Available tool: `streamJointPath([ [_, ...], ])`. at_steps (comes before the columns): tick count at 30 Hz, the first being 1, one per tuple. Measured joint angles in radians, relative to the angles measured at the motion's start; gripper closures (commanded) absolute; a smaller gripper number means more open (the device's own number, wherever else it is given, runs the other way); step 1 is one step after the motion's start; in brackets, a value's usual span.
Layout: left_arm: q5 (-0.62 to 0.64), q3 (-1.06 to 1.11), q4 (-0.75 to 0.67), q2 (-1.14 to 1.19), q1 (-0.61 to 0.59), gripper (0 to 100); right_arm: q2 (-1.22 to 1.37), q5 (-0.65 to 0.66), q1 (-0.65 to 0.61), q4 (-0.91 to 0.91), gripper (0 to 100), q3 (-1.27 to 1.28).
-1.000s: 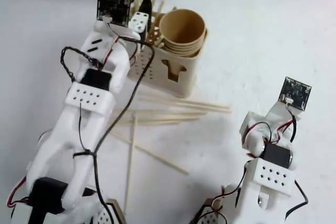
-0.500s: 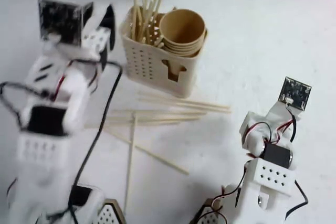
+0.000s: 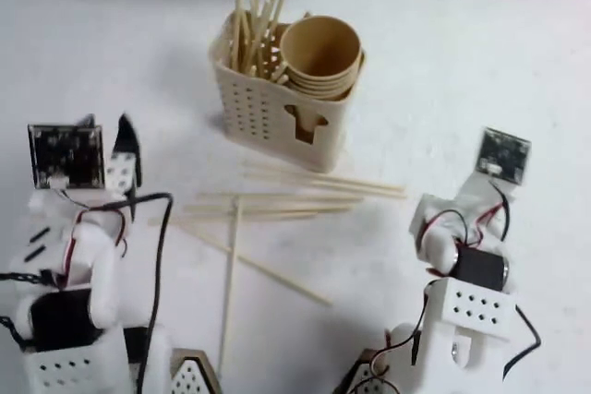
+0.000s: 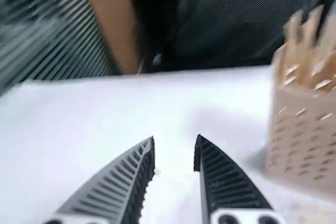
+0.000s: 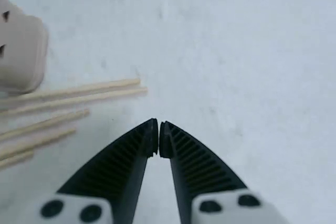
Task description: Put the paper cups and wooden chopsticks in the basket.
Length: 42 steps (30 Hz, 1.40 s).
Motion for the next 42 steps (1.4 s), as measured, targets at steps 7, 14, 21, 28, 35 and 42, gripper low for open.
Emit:
streamJointPath([
  [7,0.0,0.281,0.0,-0.112,-0.173,86,-0.002,0.069,-0.327,0.157,95.7,-0.152],
  [14,0.046,0.446,-0.04,-0.15,-0.235,86,0.031,0.072,-0.718,0.169,86.5,-0.189],
  [21,0.058,0.486,-0.052,-0.15,-0.249,86,0.31,-0.021,-0.962,0.095,86.1,-0.264],
  [28,0.06,0.505,-0.052,-0.15,-0.31,86,0.687,-0.098,-1.089,-0.035,78.7,-0.351],
  [35,0.06,0.505,-0.052,-0.15,-0.319,86,0.964,-0.117,-1.094,-0.054,78.8,-0.471],
  [42,0.06,0.505,-0.052,-0.15,-0.318,86,1.003,-0.12,-1.111,-0.061,78.9,-0.514],
])
